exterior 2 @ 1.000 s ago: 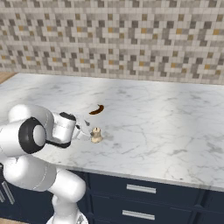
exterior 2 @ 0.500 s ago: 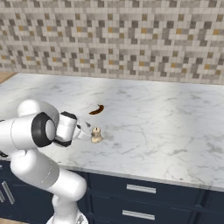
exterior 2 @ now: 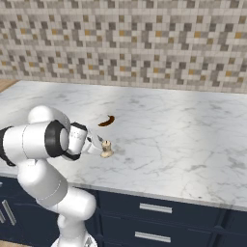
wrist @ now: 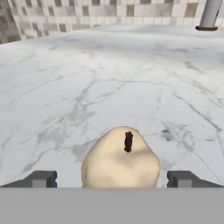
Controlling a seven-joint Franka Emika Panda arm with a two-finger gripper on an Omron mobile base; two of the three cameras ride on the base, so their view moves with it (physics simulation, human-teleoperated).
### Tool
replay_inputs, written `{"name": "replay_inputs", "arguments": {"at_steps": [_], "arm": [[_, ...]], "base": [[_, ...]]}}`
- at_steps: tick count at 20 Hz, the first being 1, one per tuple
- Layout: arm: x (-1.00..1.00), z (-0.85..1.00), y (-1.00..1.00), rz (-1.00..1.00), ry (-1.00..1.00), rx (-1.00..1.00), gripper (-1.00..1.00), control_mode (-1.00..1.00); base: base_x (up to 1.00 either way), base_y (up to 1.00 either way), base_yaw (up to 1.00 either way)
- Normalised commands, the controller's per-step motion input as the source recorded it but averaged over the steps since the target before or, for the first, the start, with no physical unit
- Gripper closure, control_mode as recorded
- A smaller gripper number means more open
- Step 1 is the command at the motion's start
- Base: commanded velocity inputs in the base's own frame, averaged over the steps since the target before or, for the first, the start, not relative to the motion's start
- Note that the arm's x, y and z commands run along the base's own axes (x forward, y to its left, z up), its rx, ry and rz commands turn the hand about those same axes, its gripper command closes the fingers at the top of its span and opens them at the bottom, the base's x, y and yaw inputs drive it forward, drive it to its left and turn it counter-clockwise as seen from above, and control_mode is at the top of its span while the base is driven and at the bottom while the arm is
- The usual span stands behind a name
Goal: Pick the candle and candle from the dining table and place them in the open cabinet. Close the cabinet after placing the objects.
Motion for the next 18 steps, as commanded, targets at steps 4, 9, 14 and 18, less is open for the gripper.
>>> {"name": "replay_inputs", "arguments": {"at_steps": [4,9,14,18], "arm": [[0.01,-0.18,-0.06,-0.05,0.00,0.00,-1.00,-1.00],[0.00,-0.17,-0.10,-0.04,0.00,0.00,-1.00,-1.00],[0.00,-0.17,-0.02,-0.01,0.00,0.00,-1.00,-1.00],[0.02,-0.19,0.00,0.00,0.00,0.00,1.00,-1.00]], "base": [[0.00,0.00,0.00],[0.00,0.00,0.00],[0.00,0.00,0.00],[0.00,0.00,0.00]]}}
